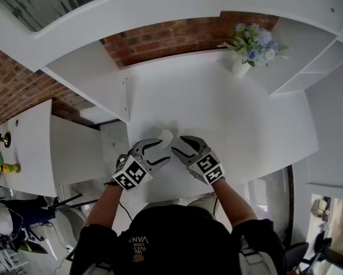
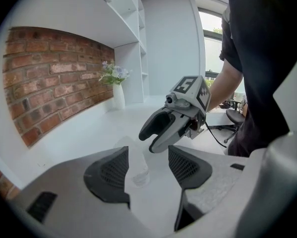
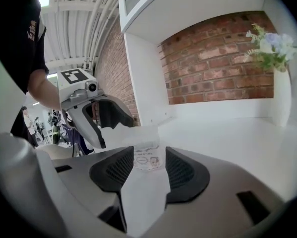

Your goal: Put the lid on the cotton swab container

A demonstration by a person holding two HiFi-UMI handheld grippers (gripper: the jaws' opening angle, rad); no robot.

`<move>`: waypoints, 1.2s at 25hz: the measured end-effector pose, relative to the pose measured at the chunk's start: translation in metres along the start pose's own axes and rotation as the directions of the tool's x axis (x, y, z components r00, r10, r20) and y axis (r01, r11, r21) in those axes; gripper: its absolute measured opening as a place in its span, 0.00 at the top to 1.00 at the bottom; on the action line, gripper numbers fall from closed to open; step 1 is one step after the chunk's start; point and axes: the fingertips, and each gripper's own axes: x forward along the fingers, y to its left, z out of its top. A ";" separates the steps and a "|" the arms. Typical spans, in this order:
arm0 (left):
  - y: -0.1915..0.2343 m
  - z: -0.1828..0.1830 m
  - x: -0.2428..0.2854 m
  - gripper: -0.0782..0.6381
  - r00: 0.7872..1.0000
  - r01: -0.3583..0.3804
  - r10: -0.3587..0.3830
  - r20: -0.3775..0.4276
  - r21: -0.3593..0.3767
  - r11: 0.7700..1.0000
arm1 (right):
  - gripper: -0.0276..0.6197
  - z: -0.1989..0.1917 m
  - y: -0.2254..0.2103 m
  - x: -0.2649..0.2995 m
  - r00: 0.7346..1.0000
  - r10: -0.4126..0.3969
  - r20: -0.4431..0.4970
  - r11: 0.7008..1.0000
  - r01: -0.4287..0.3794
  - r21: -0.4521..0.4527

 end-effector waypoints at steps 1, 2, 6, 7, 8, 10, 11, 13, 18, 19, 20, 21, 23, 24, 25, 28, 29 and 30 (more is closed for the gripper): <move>-0.001 0.000 0.001 0.57 1.000 0.001 -0.001 -0.004 0.007 1.000 | 0.65 0.004 -0.002 -0.003 1.000 -0.012 0.014 1.000 0.012 0.019; -0.003 -0.001 0.001 0.57 1.000 0.002 -0.002 -0.006 0.012 1.000 | 0.66 0.008 -0.003 -0.005 0.999 -0.023 0.029 0.999 0.021 0.037; -0.005 -0.003 0.003 0.57 1.000 -0.005 0.005 0.001 0.000 1.000 | 0.72 0.022 -0.005 -0.011 0.996 -0.053 0.076 0.997 0.048 0.065; -0.005 -0.003 0.003 0.57 1.000 -0.006 0.006 0.000 0.002 1.000 | 0.73 0.025 -0.007 -0.012 0.995 -0.062 0.083 0.996 0.057 0.064; -0.006 -0.004 0.004 0.57 1.000 -0.006 0.006 -0.003 0.007 1.000 | 0.76 0.028 -0.008 -0.012 0.994 -0.071 0.088 0.996 0.065 0.063; -0.008 -0.004 0.005 0.57 1.000 -0.005 0.005 -0.004 0.015 1.000 | 0.78 0.033 -0.010 -0.012 0.992 -0.082 0.097 0.995 0.076 0.063; -0.008 -0.004 0.005 0.57 1.000 -0.005 0.005 -0.003 0.015 1.000 | 0.80 0.035 -0.010 -0.011 0.991 -0.084 0.102 0.995 0.078 0.060; -0.009 -0.005 0.006 0.57 1.000 -0.006 0.006 0.000 0.012 1.000 | 0.84 0.039 -0.009 -0.009 0.991 -0.083 0.107 0.996 0.078 0.050; -0.009 -0.005 0.007 0.57 1.000 -0.006 0.006 0.006 0.010 1.000 | 0.92 0.042 -0.009 0.002 0.992 -0.075 0.102 0.997 0.072 0.036; -0.009 -0.006 0.007 0.57 1.000 -0.006 0.006 0.008 0.009 1.000 | 0.92 0.042 -0.009 0.004 0.992 -0.073 0.100 0.997 0.070 0.035; -0.008 -0.006 0.007 0.57 1.000 -0.007 0.007 0.010 0.007 1.000 | 0.93 0.042 -0.009 0.006 0.993 -0.071 0.097 0.997 0.067 0.034; -0.008 -0.006 0.007 0.57 1.000 -0.009 0.009 0.013 0.005 1.000 | 0.93 0.041 -0.009 0.008 0.993 -0.068 0.094 0.997 0.065 0.032; -0.006 -0.006 0.007 0.57 1.000 -0.014 0.014 0.021 -0.002 1.000 | 0.94 0.040 -0.008 0.011 0.994 -0.064 0.088 0.998 0.062 0.028; -0.005 -0.005 0.007 0.57 1.000 -0.017 0.017 0.026 -0.008 1.000 | 0.95 0.040 -0.008 0.012 0.994 -0.063 0.085 0.998 0.060 0.028; -0.005 -0.005 0.007 0.57 0.999 -0.019 0.020 0.034 -0.016 1.000 | 0.95 0.039 -0.008 0.012 0.995 -0.061 0.083 0.998 0.059 0.028; -0.002 -0.004 0.006 0.58 0.998 -0.031 0.033 0.058 -0.050 0.998 | 0.95 0.038 -0.007 0.012 0.995 -0.055 0.078 0.998 0.053 0.019; -0.001 -0.004 0.006 0.58 0.997 -0.033 0.038 0.066 -0.063 0.997 | 0.95 0.038 -0.007 0.012 0.996 -0.053 0.075 0.999 0.052 0.012; 0.001 -0.003 0.005 0.59 0.996 -0.037 0.042 0.073 -0.078 0.996 | 0.95 0.038 -0.007 0.012 0.996 -0.052 0.072 0.999 0.052 0.006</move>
